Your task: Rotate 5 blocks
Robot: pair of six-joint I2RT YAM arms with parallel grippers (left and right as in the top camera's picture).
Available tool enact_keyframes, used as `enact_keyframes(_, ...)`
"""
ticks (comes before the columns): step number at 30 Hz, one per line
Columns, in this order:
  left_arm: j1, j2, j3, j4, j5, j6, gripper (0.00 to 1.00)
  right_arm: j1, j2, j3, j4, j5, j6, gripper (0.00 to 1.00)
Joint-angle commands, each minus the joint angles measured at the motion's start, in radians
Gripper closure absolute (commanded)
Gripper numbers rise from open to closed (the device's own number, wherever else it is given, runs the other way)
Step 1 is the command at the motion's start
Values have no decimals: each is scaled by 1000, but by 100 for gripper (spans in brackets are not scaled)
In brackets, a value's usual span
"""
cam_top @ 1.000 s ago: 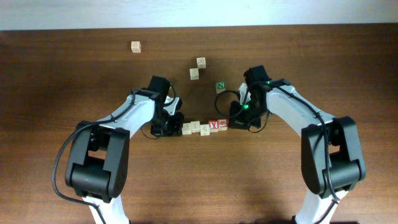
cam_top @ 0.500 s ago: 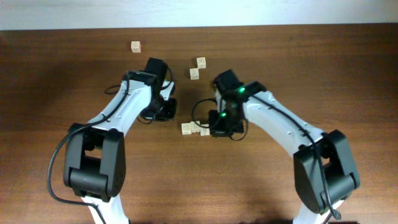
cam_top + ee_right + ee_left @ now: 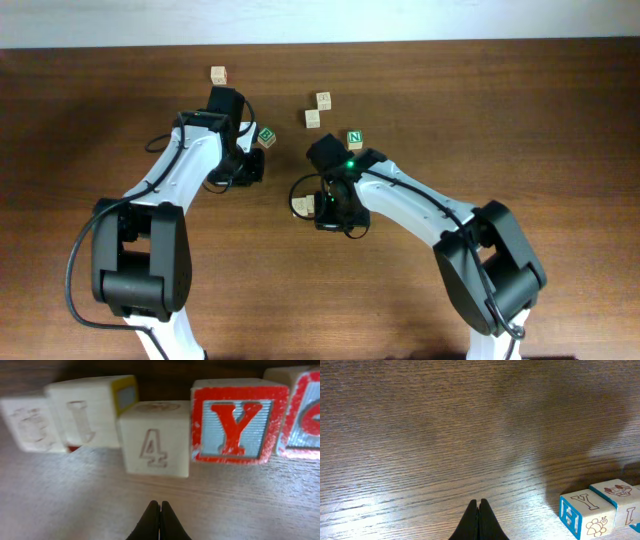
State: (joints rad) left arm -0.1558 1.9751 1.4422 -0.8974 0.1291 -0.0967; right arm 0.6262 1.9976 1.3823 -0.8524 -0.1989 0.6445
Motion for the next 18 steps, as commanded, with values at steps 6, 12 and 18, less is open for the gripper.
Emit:
enact_keyframes(6, 0, 7, 14, -1, -5, 16, 100, 0, 21, 15, 63, 60, 18, 96)
enact_keyframes(12, 0, 7, 14, -3, -3, 16, 100, -10, 21, 15, 87, 80, 18, 96)
enact_keyframes(18, 0, 7, 14, -5, -3, 16, 100, -25, 19, 18, 105, 31, -27, 96)
